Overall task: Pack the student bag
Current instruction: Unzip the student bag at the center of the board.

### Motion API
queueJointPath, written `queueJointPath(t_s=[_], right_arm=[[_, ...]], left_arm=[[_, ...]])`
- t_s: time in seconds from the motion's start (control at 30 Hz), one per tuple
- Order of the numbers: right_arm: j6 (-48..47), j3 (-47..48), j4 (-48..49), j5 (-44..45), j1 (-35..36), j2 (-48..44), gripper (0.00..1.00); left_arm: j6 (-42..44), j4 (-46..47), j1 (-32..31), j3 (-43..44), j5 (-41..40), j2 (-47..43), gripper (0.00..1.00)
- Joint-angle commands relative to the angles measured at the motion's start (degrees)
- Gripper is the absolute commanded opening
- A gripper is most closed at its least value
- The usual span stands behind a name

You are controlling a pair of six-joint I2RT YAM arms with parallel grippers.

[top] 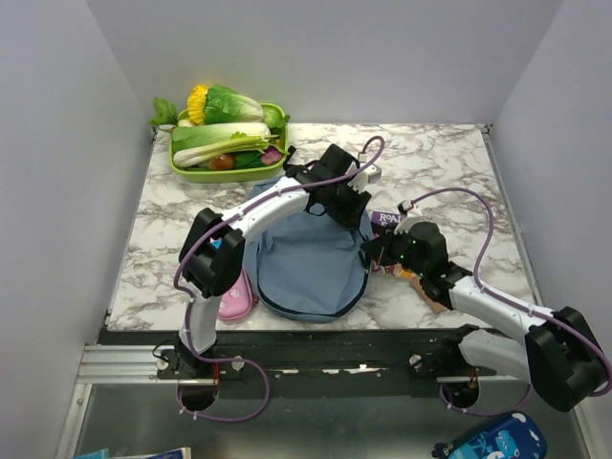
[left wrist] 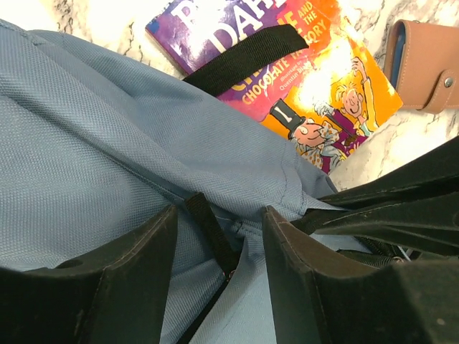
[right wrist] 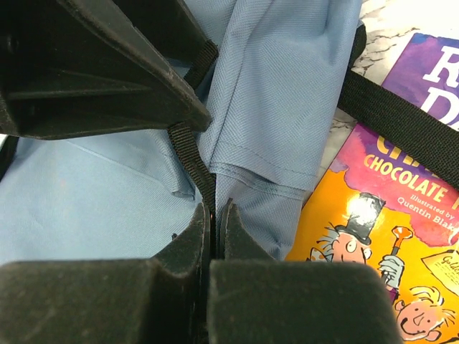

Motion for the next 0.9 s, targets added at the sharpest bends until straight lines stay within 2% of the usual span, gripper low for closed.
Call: queueJointPath(t_s=[0.0,0.07,0.1,0.17,0.2,0.3,0.4,0.87], right_arm=[[0.18,0.55,3.03,-2.36,0.23,-3.01,0.01],[0.09,0.55,2.86,-2.45,0.23,-3.10,0.01],[0.09,0.55,2.86,-2.36,0.23,-3.02,0.01],[0.09,0.46,2.68,-2.19,0.23,-2.67,0.01],[0.09,0.28,2.68,-2.10,0.23,-2.58,0.01],[0.36,0.02,2.86,-2.10,0.23,-2.05,0.01],[0.71,0.37,2.42,-0.88,0.23,-1.52,0.01],[4.13,2.92,-6.63,9.75,0.23,1.47,0.01]], left_arm=[[0.90,-1.91,-0.56,1.39,0.98,1.10,0.57],[0.82,-1.91,-0.65,1.39,0.98,0.93,0.52],[0.90,-1.91,-0.56,1.47,0.98,0.75,0.42],[0.90,-1.73,-0.65,1.30,0.11,0.05,0.30],[0.82,-1.73,-0.65,1.30,-0.33,-0.39,0.19],[0.90,-1.73,-0.65,0.95,-2.09,-1.88,0.08],[0.82,-1.47,-0.56,-0.28,-3.58,-3.99,0.05],[-0.15,-1.38,-0.38,-7.92,-6.31,-13.05,0.04]])
